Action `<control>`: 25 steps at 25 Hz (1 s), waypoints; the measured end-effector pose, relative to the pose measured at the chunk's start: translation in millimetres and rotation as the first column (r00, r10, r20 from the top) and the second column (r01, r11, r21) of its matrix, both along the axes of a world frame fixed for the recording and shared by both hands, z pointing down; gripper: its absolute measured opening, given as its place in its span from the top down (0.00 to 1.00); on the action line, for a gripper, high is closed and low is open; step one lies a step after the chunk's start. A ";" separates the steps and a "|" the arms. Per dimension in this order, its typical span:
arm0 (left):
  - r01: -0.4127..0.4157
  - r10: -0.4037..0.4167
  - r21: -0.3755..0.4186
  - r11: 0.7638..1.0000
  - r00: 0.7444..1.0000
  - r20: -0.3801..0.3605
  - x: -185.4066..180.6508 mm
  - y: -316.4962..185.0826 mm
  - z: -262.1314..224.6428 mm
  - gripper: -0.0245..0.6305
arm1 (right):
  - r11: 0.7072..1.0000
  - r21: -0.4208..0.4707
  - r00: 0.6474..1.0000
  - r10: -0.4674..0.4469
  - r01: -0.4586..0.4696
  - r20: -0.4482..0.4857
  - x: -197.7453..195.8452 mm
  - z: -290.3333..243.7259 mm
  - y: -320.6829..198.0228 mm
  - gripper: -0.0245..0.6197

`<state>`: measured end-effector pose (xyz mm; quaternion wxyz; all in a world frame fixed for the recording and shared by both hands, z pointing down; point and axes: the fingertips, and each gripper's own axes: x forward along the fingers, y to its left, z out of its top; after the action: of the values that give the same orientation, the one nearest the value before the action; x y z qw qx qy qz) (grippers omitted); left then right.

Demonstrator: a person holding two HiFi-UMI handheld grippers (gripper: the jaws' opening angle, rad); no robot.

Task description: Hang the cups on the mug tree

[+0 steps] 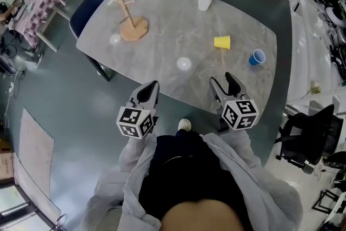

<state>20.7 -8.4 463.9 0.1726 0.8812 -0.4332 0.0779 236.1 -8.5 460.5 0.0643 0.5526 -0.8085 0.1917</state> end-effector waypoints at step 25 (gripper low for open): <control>-0.129 0.128 0.045 0.991 0.992 0.007 45.8 -136.1 -2.8 0.96 | 0.949 -0.115 0.849 -0.314 0.293 -0.424 51.7 11.5 -142.9 0.55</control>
<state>66.5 -144.5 461.0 0.1463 0.9108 -0.3775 0.0806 287.8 -151.4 472.0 0.2864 0.4453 -0.8455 0.0688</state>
